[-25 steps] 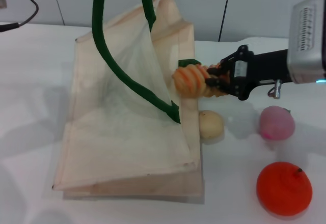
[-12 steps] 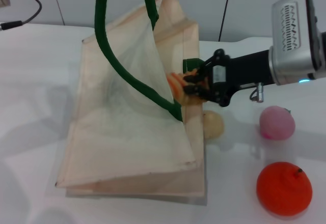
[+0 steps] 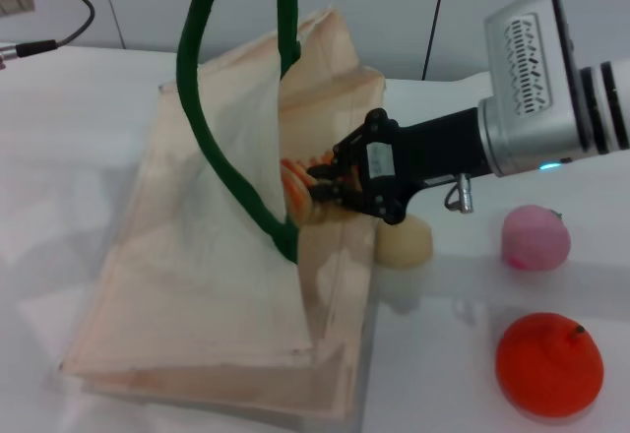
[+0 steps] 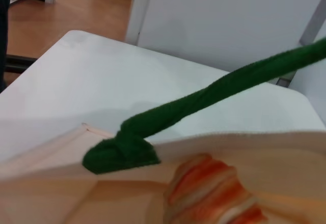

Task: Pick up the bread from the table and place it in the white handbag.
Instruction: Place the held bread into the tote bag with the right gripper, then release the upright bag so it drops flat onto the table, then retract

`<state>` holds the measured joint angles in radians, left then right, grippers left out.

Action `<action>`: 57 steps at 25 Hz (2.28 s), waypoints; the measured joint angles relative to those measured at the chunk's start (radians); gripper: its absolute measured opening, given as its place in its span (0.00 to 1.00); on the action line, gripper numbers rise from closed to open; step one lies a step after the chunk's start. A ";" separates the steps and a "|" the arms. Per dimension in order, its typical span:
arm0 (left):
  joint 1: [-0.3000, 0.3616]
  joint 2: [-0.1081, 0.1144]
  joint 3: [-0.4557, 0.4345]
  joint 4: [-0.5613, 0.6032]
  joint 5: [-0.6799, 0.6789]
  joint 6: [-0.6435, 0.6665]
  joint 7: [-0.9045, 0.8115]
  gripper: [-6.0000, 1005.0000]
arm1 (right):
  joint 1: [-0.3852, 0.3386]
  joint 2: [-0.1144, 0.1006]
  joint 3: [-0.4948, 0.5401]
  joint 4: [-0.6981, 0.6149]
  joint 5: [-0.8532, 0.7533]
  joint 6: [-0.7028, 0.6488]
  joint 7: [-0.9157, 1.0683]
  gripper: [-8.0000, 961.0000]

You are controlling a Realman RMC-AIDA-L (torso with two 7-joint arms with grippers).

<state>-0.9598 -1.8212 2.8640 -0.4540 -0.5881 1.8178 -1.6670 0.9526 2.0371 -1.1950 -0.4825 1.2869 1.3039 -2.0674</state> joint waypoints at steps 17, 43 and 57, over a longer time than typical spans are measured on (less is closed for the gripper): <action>-0.017 -0.008 0.000 0.010 0.010 0.001 0.003 0.15 | 0.002 0.007 -0.379 0.021 0.369 -0.324 -0.009 0.13; -0.001 -0.004 0.000 0.011 0.004 0.000 0.004 0.15 | -0.024 -0.007 -0.340 0.090 0.431 -0.392 0.011 0.78; 0.009 -0.002 -0.001 0.010 0.001 -0.002 0.004 0.16 | -0.145 -0.027 -0.126 0.085 0.416 -0.487 -0.023 0.93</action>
<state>-0.9509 -1.8236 2.8631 -0.4440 -0.5872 1.8162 -1.6628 0.8077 2.0098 -1.3211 -0.3973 1.7026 0.8169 -2.0901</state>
